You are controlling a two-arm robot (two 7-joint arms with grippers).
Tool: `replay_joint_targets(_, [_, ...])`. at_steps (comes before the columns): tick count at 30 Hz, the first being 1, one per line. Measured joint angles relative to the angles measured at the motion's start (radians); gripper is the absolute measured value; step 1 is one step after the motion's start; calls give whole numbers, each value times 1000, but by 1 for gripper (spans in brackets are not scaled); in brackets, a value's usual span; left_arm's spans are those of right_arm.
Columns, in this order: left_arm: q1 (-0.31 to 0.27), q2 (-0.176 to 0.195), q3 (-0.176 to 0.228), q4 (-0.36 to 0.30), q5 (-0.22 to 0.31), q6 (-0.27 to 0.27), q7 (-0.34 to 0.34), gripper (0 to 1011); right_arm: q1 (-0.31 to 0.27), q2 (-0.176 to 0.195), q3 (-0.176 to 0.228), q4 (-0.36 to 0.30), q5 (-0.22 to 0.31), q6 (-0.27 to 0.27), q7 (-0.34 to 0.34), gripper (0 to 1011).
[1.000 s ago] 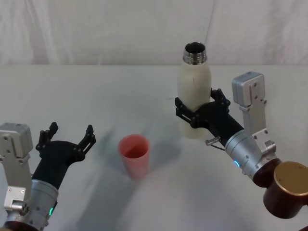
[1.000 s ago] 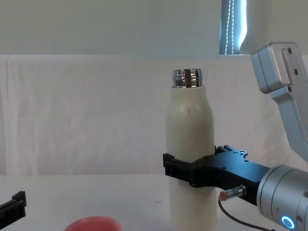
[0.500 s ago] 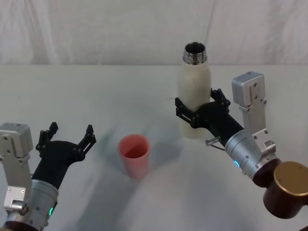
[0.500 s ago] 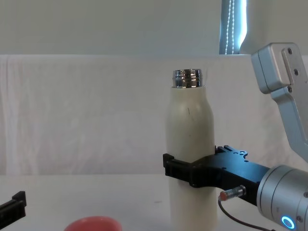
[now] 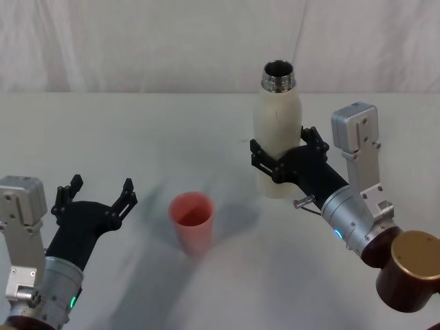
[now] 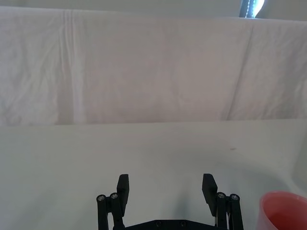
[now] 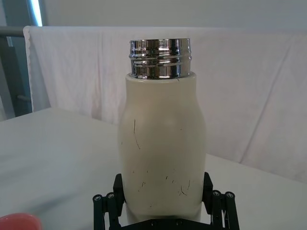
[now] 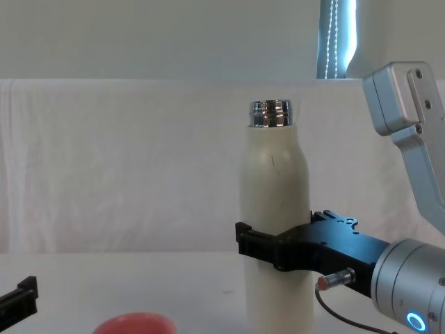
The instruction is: Grasp the thermos with one hand and pour water into the cup lid.
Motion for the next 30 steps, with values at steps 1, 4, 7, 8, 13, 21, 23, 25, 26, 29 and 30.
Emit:
replay_joint_targets(1, [0,0,0,0,0,0,0,1001,0,0,0,0,0,0,0,957])
replay_joint_targets(4, [0,0,0,0,0,0,0,1001,0,0,0,0,0,0,0,957])
replay_joint_targets(7, [0,0,0,0,0,0,0,1001,0,0,0,0,0,0,0,957])
replay_joint_targets(8, [0,0,0,0,0,0,0,1001,0,0,0,0,0,0,0,957])
replay_joint_targets(13, [0,0,0,0,0,0,0,1001,0,0,0,0,0,0,0,957])
replay_joint_targets(21, [0,0,0,0,0,0,0,1001,0,0,0,0,0,0,0,957])
replay_joint_targets(23, [0,0,0,0,0,0,0,1001,0,0,0,0,0,0,0,956])
replay_joint_targets(25, [0,0,0,0,0,0,0,1001,0,0,0,0,0,0,0,956])
replay_joint_targets(26, [0,0,0,0,0,0,0,1001,0,0,0,0,0,0,0,957])
replay_joint_targets(29, [0,0,0,0,0,0,0,1001,0,0,0,0,0,0,0,957])
replay_joint_targets(30, [0,0,0,0,0,0,0,1001,0,0,0,0,0,0,0,957])
